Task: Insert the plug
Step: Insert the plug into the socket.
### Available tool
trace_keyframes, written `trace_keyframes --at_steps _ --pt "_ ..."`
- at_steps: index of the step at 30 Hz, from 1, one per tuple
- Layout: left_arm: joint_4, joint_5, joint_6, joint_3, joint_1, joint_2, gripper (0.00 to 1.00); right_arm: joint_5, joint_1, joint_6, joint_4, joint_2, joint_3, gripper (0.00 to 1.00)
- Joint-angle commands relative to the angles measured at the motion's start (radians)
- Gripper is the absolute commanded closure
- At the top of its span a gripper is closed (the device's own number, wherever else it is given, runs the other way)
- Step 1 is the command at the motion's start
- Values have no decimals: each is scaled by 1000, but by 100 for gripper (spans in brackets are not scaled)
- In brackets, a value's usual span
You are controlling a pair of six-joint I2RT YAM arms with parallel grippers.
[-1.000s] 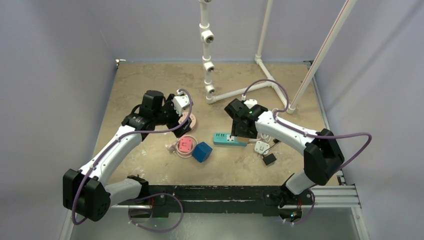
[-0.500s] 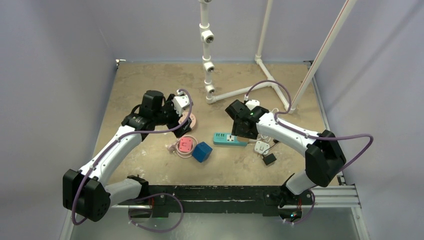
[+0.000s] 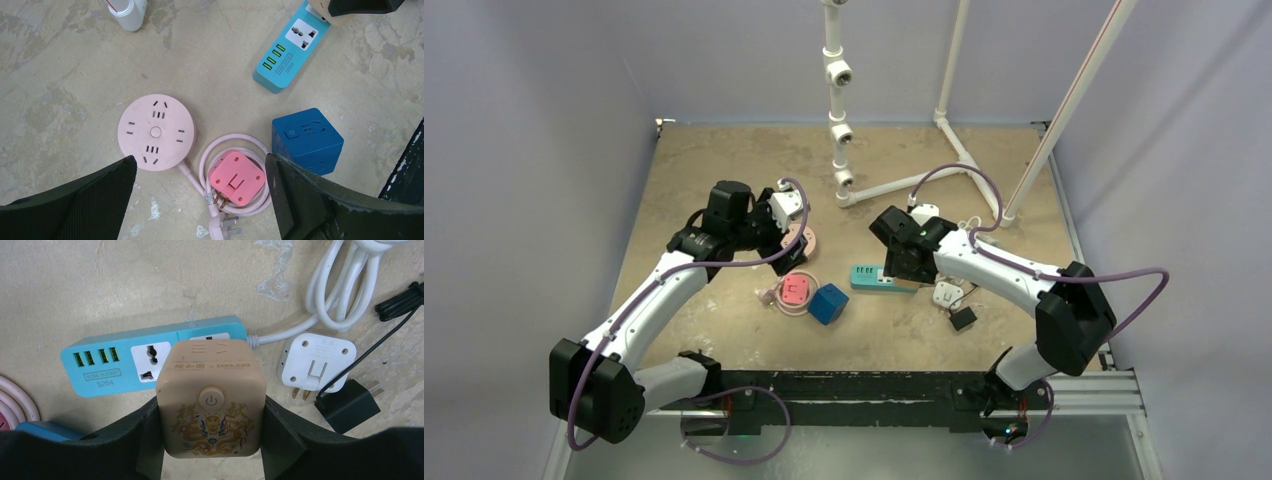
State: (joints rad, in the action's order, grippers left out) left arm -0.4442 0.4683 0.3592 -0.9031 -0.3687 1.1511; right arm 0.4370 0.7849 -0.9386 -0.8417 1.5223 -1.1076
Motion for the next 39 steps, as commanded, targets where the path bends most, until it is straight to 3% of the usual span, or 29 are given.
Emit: trace_keyframes --at_steps 1,39 --pt "4 22 2 -15 1 -30 1 35 4 -35 -20 -19 9 100" --pt "11 37 -12 -11 1 -34 1 15 5 61 95 26 143 100"
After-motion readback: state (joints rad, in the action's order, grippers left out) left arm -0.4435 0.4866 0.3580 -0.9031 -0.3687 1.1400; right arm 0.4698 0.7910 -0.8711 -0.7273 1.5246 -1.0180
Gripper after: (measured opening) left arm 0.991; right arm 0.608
